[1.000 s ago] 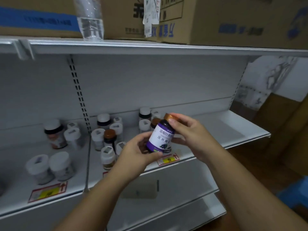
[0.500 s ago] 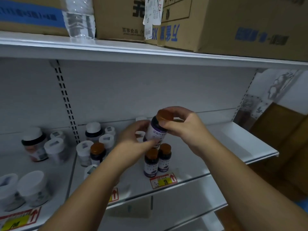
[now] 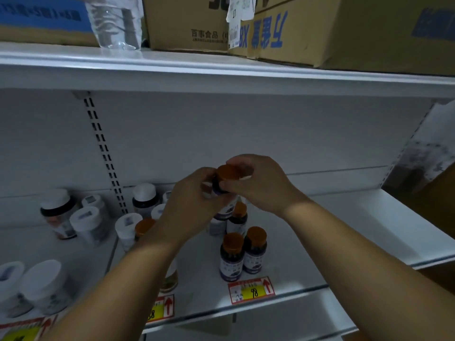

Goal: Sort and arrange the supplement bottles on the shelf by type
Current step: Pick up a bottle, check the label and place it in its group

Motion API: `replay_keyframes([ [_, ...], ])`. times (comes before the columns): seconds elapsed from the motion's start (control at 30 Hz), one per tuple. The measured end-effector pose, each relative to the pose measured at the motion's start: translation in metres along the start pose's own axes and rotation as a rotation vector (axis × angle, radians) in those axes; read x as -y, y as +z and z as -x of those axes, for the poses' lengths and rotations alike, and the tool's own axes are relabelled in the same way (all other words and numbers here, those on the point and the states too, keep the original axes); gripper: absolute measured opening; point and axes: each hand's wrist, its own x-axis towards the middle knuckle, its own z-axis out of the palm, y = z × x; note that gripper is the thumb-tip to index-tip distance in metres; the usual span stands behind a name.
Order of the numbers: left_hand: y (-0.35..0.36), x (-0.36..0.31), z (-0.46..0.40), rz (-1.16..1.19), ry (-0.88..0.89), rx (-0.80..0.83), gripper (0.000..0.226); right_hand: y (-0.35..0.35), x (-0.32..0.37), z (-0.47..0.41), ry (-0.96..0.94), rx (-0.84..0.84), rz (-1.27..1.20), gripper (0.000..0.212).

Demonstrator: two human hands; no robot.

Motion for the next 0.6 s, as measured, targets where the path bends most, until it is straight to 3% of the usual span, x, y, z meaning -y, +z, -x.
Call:
replay_keyframes([
  [0.37, 0.026, 0.034, 0.012, -0.068, -0.225, 0.005, 0.021, 0.021, -0.039, -0.014, 0.025, 0.274, 0.193, 0.027],
  [0.43, 0.029, 0.039, 0.014, -0.022, -0.265, 0.005, 0.021, 0.017, -0.045, -0.013, 0.032, 0.229, 0.17, 0.035],
  [0.6, 0.036, 0.05, 0.014, 0.081, -0.415, 0.01, 0.028, -0.008, -0.066, -0.012, 0.18, 0.064, -0.054, 0.016],
])
